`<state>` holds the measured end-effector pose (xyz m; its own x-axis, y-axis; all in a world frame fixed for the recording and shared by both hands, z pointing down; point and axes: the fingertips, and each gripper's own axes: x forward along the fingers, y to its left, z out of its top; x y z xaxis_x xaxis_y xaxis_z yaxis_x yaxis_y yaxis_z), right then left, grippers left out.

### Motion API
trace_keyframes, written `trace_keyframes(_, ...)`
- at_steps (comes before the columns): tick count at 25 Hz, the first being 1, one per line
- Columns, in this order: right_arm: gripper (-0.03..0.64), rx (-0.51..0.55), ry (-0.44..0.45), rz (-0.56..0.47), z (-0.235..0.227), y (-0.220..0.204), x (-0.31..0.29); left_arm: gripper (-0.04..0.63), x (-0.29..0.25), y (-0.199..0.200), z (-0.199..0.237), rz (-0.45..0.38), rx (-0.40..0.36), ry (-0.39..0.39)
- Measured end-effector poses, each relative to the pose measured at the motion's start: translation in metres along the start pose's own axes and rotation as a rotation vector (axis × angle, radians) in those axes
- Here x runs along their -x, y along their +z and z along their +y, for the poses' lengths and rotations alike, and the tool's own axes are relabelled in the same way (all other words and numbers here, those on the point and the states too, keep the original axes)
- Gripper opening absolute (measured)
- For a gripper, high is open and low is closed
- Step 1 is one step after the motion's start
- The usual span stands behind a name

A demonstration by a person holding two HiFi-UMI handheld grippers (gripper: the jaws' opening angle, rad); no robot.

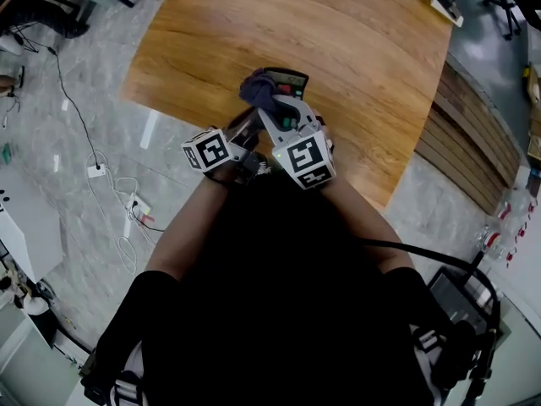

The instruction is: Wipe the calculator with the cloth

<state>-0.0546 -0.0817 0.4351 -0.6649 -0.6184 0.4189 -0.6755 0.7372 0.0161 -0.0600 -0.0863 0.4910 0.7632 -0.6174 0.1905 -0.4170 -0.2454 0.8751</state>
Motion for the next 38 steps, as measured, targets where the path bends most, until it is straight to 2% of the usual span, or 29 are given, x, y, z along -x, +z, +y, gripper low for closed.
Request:
trace_keyframes(9, 0.079, -0.043, -0.039, 0.048, -0.009, -0.033, 0.019, 0.072, -0.007, 0.013, -0.001, -0.057, 0.073, -0.040)
trace_keyframes(12, 0.079, -0.089, -0.106, 0.088, -0.027, -0.053, 0.029, 0.072, -0.009, 0.020, -0.003, -0.074, 0.076, -0.056)
trace_keyframes(16, 0.080, -0.158, -0.241, 0.133, -0.066, -0.079, 0.045, 0.072, -0.010, 0.028, -0.004, -0.086, 0.087, -0.062)
trace_keyframes(18, 0.078, -0.160, -0.268, 0.136, -0.076, -0.080, 0.049, 0.072, -0.009, 0.029, -0.004, -0.091, 0.097, -0.055)
trace_keyframes(22, 0.080, -0.133, -0.238, 0.130, -0.065, -0.071, 0.045, 0.072, -0.010, 0.030, -0.008, -0.103, 0.103, -0.063)
trace_keyframes(31, 0.080, -0.076, -0.080, 0.076, -0.011, -0.035, 0.023, 0.072, -0.005, 0.027, -0.006, -0.131, 0.132, -0.049)
trace_keyframes(34, 0.079, -0.059, -0.039, 0.045, 0.005, -0.018, 0.018, 0.072, -0.002, 0.033, -0.010, -0.148, 0.117, -0.062)
trace_keyframes(38, 0.080, -0.060, -0.031, 0.031, 0.009, -0.012, 0.019, 0.072, 0.005, 0.039, -0.014, -0.153, 0.094, -0.069)
